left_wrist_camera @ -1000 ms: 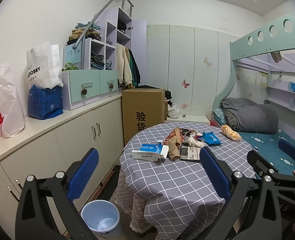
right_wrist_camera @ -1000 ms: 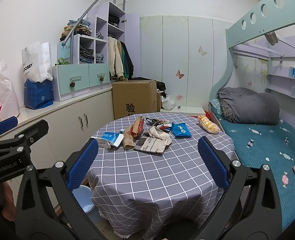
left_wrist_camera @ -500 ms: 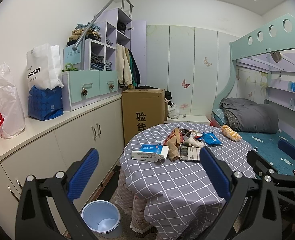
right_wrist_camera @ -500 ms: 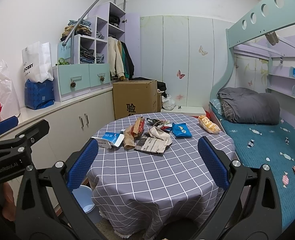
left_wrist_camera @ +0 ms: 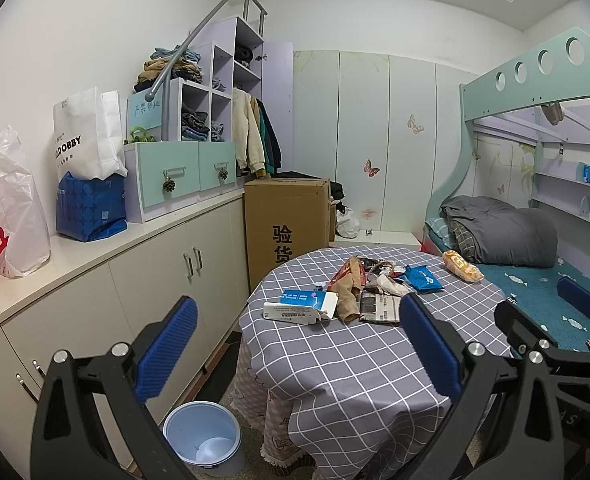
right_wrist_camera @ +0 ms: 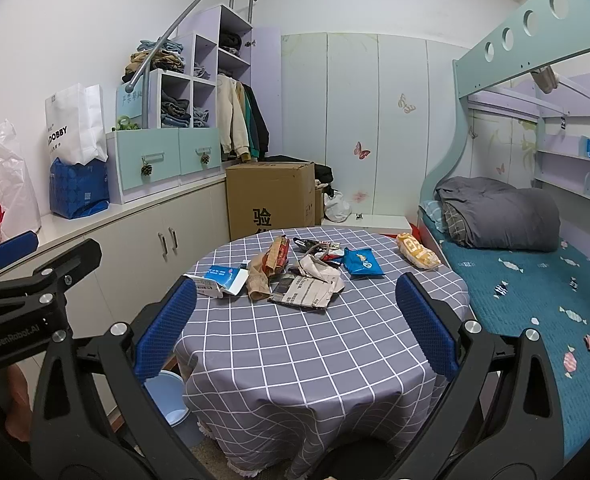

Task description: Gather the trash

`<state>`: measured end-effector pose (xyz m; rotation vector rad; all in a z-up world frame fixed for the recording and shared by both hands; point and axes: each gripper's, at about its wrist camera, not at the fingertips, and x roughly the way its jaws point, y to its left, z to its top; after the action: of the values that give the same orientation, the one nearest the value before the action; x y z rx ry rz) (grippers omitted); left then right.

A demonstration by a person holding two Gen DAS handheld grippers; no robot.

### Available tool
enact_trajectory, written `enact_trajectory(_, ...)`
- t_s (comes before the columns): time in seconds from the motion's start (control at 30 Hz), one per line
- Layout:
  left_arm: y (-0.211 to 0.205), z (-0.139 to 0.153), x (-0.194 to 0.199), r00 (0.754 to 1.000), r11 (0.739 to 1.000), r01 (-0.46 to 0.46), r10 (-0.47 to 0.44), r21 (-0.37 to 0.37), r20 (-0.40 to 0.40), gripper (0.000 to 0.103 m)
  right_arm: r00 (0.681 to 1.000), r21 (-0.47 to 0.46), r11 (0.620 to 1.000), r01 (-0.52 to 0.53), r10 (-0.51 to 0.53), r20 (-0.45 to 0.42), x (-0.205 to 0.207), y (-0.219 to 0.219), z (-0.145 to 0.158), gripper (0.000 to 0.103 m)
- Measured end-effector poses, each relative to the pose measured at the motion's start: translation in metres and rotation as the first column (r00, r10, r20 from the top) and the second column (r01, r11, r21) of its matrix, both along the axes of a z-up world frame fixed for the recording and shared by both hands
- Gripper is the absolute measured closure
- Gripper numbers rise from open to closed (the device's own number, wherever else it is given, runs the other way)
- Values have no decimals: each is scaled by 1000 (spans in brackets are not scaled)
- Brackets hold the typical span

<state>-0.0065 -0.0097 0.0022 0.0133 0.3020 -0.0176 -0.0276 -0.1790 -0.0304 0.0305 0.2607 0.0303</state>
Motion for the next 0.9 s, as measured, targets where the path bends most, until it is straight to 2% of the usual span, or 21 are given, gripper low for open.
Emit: enact_trajectory(0.9, -2, 1, -2, 1000, 1000, 0, 0, 1, -3, 4, 1000, -1, 1000, 1, -1, -2, -1, 2, -1, 6)
